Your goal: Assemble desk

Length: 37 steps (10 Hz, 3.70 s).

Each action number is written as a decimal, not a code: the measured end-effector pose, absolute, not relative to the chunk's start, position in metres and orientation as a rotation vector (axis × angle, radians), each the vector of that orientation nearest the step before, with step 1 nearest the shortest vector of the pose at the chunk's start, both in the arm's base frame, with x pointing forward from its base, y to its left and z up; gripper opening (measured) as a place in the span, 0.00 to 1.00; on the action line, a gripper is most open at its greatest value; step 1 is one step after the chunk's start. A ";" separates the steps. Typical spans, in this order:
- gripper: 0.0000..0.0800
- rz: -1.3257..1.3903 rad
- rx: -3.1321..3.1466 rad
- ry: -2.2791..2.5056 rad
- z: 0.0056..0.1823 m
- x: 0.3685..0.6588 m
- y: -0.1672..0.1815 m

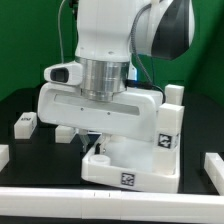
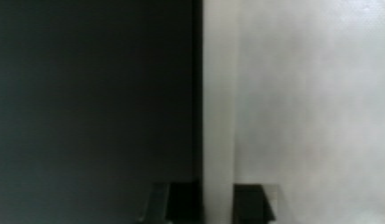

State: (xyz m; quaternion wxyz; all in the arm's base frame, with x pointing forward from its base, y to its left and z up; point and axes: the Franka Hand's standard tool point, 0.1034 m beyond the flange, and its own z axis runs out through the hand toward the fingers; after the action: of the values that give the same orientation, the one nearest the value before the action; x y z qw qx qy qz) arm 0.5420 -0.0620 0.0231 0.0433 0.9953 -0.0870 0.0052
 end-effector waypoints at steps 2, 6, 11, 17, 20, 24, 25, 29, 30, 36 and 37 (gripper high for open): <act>0.08 0.014 3.050 -0.096 0.024 0.543 -0.065; 0.08 0.015 3.030 0.240 0.027 0.551 -0.061; 0.08 0.015 2.944 0.642 0.030 0.568 -0.046; 0.08 -0.006 2.764 1.117 0.031 0.573 -0.043; 0.08 -0.011 2.628 1.357 0.035 0.587 -0.024; 0.08 -0.053 2.415 1.672 0.037 0.593 -0.023; 0.08 -0.064 2.384 1.708 0.037 0.593 -0.024; 0.08 -0.067 2.301 1.818 0.039 0.614 0.013; 0.08 -0.070 2.281 1.847 0.040 0.621 0.017; 0.08 -0.110 2.140 1.986 0.037 0.621 0.013; 0.08 -0.113 2.134 1.997 0.038 0.626 0.020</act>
Offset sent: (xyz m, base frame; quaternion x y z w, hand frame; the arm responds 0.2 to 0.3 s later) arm 0.0000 0.0000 0.0000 0.0000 0.0000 -0.1296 0.9916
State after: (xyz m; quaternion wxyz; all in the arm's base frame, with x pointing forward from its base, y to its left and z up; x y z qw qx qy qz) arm 0.6263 0.0201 0.0378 0.1080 0.7254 0.6787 -0.0385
